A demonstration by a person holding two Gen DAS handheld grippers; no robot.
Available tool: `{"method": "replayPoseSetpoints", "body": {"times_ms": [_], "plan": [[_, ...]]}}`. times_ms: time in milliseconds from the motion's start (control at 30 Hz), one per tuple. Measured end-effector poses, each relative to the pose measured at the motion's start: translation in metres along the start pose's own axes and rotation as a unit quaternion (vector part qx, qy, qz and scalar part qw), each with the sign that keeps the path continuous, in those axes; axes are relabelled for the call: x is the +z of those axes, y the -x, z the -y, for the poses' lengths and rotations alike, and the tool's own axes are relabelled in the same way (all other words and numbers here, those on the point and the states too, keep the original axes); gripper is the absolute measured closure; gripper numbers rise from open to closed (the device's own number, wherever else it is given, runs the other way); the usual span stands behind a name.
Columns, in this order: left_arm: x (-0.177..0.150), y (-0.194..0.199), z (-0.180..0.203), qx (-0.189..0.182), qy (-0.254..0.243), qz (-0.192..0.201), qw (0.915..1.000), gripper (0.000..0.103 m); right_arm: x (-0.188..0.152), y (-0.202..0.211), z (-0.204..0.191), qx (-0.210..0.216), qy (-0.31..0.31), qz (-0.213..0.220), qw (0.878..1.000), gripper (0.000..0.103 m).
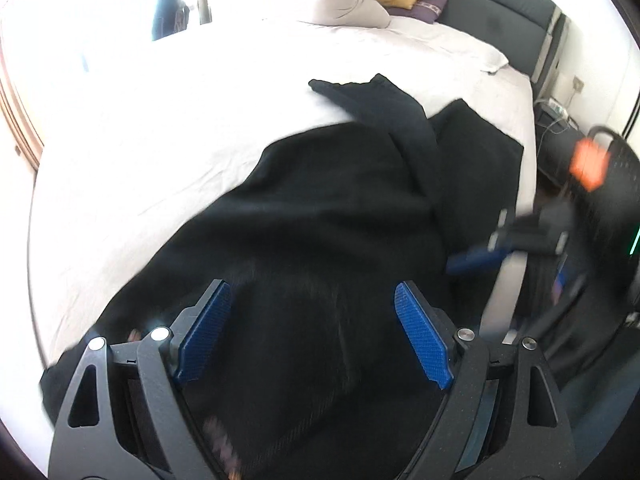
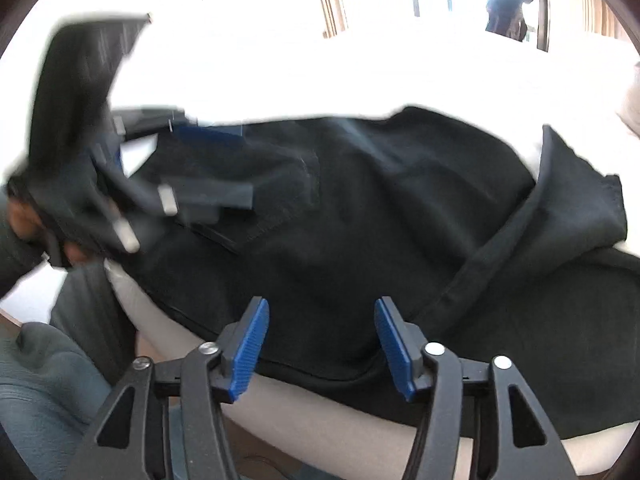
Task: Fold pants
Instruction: 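Open both grippers and release the folded jeans onto the bed, then grasp the jeans' leg hems with the right gripper and lift them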
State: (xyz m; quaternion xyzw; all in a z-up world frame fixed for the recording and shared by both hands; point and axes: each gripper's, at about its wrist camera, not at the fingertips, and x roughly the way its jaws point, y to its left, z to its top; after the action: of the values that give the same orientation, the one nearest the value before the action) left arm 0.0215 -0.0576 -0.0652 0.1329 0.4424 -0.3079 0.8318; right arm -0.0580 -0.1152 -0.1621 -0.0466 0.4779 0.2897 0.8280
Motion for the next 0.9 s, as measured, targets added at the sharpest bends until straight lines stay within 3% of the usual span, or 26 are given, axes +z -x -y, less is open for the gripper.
{"method": "replayPoseSetpoints", "body": {"times_ms": [67,133,167,233,300,400,500,633,800,900], "plan": [[0.011,-0.032,-0.006,-0.017,-0.001,-0.042,0.999,0.019,-0.01,-0.02,0.006,-0.016,0.001,-0.044,0.999,0.038],[0.015,-0.053,-0.004,-0.011,-0.002,-0.066,0.9978,0.023,-0.008,-0.009,0.01,0.001,-0.009,-0.027,1.0,0.038],[0.022,-0.053,-0.003,-0.021,0.001,-0.059,0.998,0.029,-0.008,-0.003,0.014,0.009,-0.021,-0.026,0.999,0.038],[0.041,-0.041,0.002,-0.055,0.006,-0.021,0.9983,0.029,-0.004,0.021,0.034,0.015,-0.056,-0.003,0.998,0.038],[0.06,-0.042,0.006,-0.055,-0.01,-0.001,0.9984,0.029,0.006,0.048,0.063,0.004,-0.091,0.029,0.995,0.038],[0.071,-0.07,0.002,-0.042,-0.013,-0.016,0.9989,0.029,0.035,0.082,0.124,-0.03,-0.161,0.067,0.984,0.038],[0.066,-0.107,-0.018,-0.049,0.043,-0.046,0.9968,0.03,0.077,0.096,0.173,-0.085,-0.198,0.08,0.973,0.038],[0.057,-0.12,-0.03,-0.055,0.07,-0.045,0.9951,0.03,0.144,0.066,0.205,-0.142,-0.182,0.047,0.972,0.038],[0.052,-0.119,-0.033,-0.06,0.07,-0.037,0.9951,0.03,0.18,-0.003,0.233,-0.177,-0.176,-0.024,0.968,0.038],[0.054,-0.121,-0.035,-0.071,0.079,-0.031,0.9938,0.03,0.197,-0.04,0.25,-0.208,-0.185,-0.058,0.959,0.038]]}}
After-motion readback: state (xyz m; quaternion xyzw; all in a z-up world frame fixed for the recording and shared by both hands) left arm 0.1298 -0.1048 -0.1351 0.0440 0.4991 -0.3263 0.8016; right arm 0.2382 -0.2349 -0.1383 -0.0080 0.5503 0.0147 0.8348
